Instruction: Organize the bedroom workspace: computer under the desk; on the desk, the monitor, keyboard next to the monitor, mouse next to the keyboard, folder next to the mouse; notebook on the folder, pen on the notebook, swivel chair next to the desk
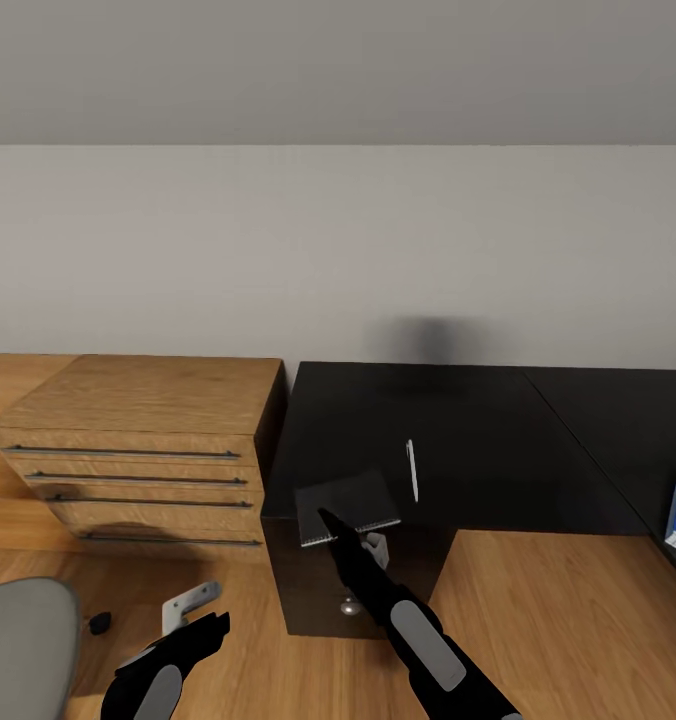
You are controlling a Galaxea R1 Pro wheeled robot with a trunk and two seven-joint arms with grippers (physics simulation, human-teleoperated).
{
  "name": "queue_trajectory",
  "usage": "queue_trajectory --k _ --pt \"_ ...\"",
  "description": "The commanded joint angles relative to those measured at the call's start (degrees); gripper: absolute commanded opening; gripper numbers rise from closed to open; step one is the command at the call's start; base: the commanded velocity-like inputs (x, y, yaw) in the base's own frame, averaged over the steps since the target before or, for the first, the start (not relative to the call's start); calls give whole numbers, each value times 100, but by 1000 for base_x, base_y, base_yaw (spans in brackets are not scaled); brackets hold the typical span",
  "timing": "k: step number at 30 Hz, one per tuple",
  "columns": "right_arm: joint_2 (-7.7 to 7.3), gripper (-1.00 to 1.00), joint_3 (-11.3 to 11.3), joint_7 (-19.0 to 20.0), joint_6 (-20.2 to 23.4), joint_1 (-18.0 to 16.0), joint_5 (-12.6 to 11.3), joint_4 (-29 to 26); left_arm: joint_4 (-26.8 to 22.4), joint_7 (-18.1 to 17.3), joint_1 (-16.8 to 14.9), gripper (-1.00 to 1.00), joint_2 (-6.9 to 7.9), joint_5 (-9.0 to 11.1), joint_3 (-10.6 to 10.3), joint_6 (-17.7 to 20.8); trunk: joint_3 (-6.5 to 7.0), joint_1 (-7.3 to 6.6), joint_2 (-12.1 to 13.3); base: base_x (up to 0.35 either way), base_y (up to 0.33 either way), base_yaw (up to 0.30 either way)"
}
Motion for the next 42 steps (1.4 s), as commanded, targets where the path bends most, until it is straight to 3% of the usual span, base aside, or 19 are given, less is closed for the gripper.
queue_trajectory --k 1,7,8,22,33,35,37,42 --pt "-1 100 3 16 20 -4 -60 3 -7 61 -4 100 6 57 -14 4 -5 0 -3 7 0 0" --pt "-1 100 3 16 19 -4 -60 3 -7 66 -4 100 4 64 -14 4 -5 0 -3 2 0 0" --pt "-1 -100 3 16 20 -4 -60 3 -6 65 -4 100 4 65 -14 4 -5 0 -3 0 0 0" --pt "-9 -100 11 17 12 -4 -60 -6 2 66 -4 100 -3 64 -14 4 -5 0 -3 0 0 0" --pt "-25 -100 27 50 -4 -1 -52 -86 2 66 -4 100 -10 58 -14 -4 193 -242 439 0 0 0" --pt "-34 -100 29 28 -5 12 -42 -342 2 66 -4 100 -8 58 -14 -4 229 -286 519 0 0 0" --pt "-119 -100 29 -134 -6 35 -28 -914 2 81 -4 100 -11 58 -17 -4 264 -330 599 0 0 0" --pt "-437 -100 29 -456 28 47 -77 -1447 55 89 -2 100 -12 58 -213 -10 354 -440 800 0 0 0"
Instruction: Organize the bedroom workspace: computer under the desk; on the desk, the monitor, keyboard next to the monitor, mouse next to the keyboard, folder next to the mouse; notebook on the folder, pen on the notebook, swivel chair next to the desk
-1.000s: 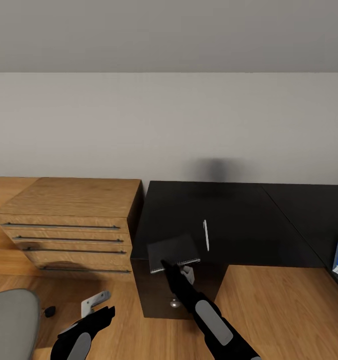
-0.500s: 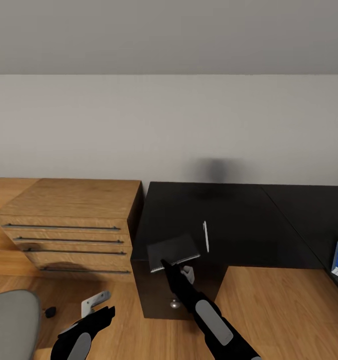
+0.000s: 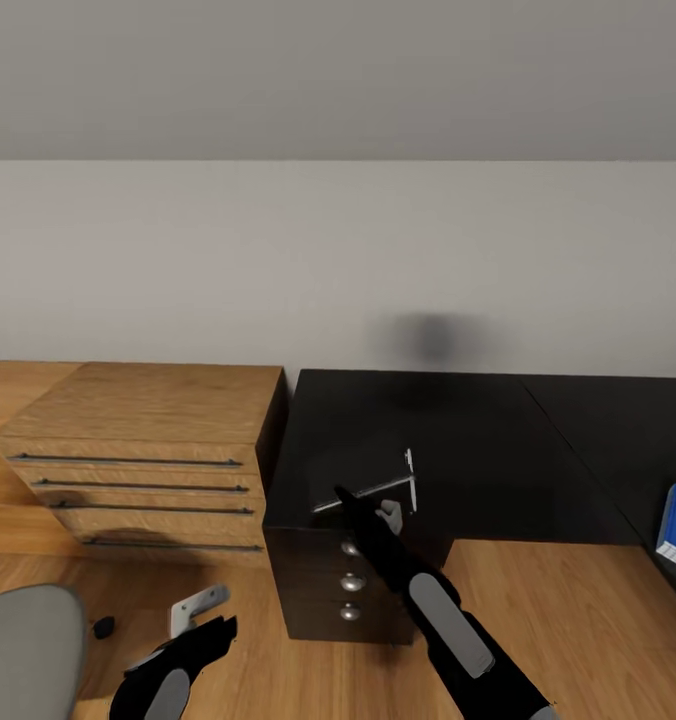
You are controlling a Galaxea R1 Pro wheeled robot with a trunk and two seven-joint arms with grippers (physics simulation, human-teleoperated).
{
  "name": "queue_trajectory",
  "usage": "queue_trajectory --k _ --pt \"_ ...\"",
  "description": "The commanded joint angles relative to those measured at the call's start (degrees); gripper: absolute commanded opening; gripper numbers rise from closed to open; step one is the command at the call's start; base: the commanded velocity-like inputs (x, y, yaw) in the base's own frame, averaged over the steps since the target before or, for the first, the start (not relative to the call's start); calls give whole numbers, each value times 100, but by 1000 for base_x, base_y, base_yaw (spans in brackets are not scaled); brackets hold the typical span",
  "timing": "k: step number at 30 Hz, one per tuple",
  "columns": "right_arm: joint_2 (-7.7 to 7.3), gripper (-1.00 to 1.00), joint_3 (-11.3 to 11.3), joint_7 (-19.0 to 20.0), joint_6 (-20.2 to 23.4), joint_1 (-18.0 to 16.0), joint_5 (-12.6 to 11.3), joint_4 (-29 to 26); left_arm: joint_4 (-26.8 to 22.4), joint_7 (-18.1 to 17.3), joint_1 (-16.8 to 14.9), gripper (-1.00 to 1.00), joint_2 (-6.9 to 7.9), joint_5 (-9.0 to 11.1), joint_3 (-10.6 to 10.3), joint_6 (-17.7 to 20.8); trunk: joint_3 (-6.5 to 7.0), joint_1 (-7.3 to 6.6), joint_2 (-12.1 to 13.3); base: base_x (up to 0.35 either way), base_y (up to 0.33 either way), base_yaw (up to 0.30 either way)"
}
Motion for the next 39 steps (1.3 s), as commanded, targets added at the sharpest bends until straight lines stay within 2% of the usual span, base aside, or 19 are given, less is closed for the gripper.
queue_trajectory --k 1,3,5,8,10,11,12,13,15,17,27,34,39 --pt "-94 -100 1 -24 32 -1 -102 -135 45 62 -2 100 7 54 -87 2 13 -23 39 0 0 0" --pt "-333 -100 1 -102 44 5 -293 -474 206 88 -1 100 7 50 -276 -4 49 -67 119 0 0 0" --pt "-500 -100 1 -186 47 10 -446 -642 279 101 1 100 7 49 -383 -12 85 -111 199 0 0 0" --pt "-952 -100 1 -511 207 23 -1043 -1035 393 119 -3 100 7 53 -682 -153 139 -177 320 0 0 0" --pt "-1119 -100 1 -583 340 24 -1284 -1165 452 121 -1 100 7 53 -773 -227 175 -220 400 0 0 0" --pt "-1416 -100 -7 -746 593 26 -1702 -1356 624 116 7 100 11 54 -906 -411 193 -242 440 0 0 0" --pt "-1517 -100 -9 -818 676 26 -1836 -1412 705 109 9 100 12 52 -952 -493 211 -264 480 0 0 0" --pt "-1709 -100 -15 -961 831 26 -2066 -1506 881 92 13 100 14 51 -1040 -678 229 -286 520 0 0 0" --pt "-2020 -100 -26 -1138 1042 26 -2331 -1613 1243 61 17 100 15 53 -1210 -1086 229 -286 520 0 0 0" --pt "-2406 -100 -48 -1230 1176 27 -2478 -1694 1919 47 19 100 13 49 -1450 -1712 229 -286 520 0 0 0" --pt "-2726 -100 -85 -1143 1201 28 -2509 -1495 2576 49 20 100 7 31 -1521 -2011 229 -286 520 0 -13 -94" --pt "-2821 -100 -234 -870 1207 28 -2507 -1356 2731 46 20 100 7 28 -1523 -2202 229 -286 520 0 -245 -259" --pt "-2842 -100 -332 -825 1222 29 -2507 -1223 2749 47 20 100 7 34 -1523 -2220 229 -286 520 0 -308 -266"
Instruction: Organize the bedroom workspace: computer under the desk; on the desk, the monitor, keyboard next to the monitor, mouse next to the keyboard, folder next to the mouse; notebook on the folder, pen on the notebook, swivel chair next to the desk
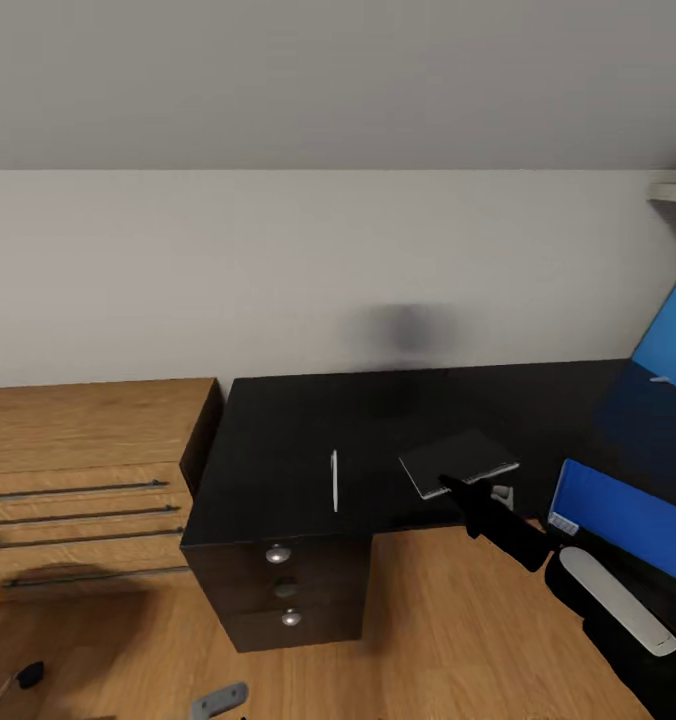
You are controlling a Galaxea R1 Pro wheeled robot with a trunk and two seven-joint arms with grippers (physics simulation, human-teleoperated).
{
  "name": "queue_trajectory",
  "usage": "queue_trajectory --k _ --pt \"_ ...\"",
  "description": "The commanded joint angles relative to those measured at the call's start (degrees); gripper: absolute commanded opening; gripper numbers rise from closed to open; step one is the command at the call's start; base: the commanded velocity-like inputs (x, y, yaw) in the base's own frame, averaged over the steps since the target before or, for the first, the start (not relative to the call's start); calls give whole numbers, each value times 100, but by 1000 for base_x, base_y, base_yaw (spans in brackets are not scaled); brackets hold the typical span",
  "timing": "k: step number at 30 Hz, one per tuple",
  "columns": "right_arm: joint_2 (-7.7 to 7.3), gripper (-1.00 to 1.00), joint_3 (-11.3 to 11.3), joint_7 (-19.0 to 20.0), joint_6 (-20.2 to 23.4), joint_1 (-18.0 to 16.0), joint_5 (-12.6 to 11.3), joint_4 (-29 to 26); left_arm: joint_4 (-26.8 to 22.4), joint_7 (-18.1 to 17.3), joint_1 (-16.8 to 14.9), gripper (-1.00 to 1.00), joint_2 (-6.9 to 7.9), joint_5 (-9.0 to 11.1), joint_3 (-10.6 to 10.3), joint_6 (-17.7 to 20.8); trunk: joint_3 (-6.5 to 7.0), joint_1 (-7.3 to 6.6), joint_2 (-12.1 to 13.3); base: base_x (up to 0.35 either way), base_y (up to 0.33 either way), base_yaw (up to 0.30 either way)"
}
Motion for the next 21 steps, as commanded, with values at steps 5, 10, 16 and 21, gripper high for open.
queue_trajectory --k 5,10,16,21 --pt "-7 -100 -49 218 8 -9 -39 121 -5 53 -2 100 9 36 -21 20 -12 0 -3 0 -250 -245" --pt "-7 -100 -55 566 2 -6 -33 247 94 55 -2 100 11 37 -29 20 -15 0 -3 0 -45 -58" --pt "7 -100 -48 971 -5 -6 -35 663 233 48 -2 100 8 23 -46 20 -16 0 -3 0 -4 -5" --pt "-2 -100 -49 1303 -1 -2 -35 825 252 49 -2 100 7 19 -43 20 -16 0 -3 0 0 0"
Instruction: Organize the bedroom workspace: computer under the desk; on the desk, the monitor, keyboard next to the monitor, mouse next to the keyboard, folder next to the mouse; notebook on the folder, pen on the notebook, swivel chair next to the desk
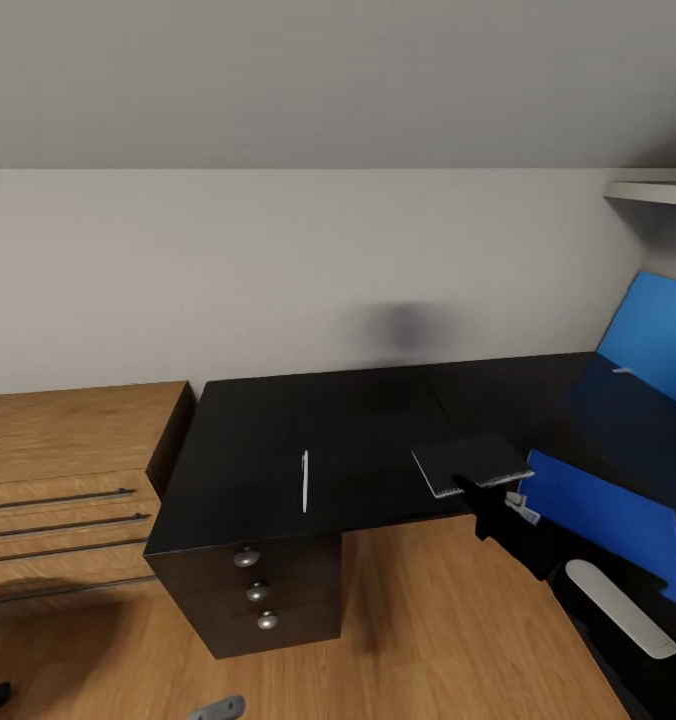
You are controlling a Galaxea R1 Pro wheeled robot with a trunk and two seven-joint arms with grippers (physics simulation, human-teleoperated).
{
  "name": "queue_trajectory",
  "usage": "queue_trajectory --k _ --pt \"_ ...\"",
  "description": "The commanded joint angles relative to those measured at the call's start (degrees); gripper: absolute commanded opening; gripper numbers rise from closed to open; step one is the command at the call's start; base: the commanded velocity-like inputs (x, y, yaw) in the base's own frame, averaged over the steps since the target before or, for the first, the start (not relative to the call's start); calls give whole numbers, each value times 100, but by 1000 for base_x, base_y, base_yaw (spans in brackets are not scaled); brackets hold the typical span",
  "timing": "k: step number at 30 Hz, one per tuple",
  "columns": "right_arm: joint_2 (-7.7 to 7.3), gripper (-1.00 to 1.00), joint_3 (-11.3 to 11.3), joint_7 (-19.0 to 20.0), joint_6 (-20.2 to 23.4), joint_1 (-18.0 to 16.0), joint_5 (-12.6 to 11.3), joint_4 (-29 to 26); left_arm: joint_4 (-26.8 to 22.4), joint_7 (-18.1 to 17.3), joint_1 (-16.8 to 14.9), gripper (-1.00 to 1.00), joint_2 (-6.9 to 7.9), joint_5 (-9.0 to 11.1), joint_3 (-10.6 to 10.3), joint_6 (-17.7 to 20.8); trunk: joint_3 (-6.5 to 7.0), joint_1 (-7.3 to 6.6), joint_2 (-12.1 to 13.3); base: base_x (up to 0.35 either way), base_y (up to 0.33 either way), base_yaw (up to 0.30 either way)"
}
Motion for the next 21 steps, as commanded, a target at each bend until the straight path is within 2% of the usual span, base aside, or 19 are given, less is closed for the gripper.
queue_trajectory --k 1,21 --pt "-7 -100 15 31 11 -6 -59 20 -11 47 -5 100 8 26 -26 21 -5 0 -3 0 0 -12" --pt "-10 -100 7 64 11 -5 -42 74 -10 52 -5 100 17 25 4 21 -5 0 -3 0 0 -243"
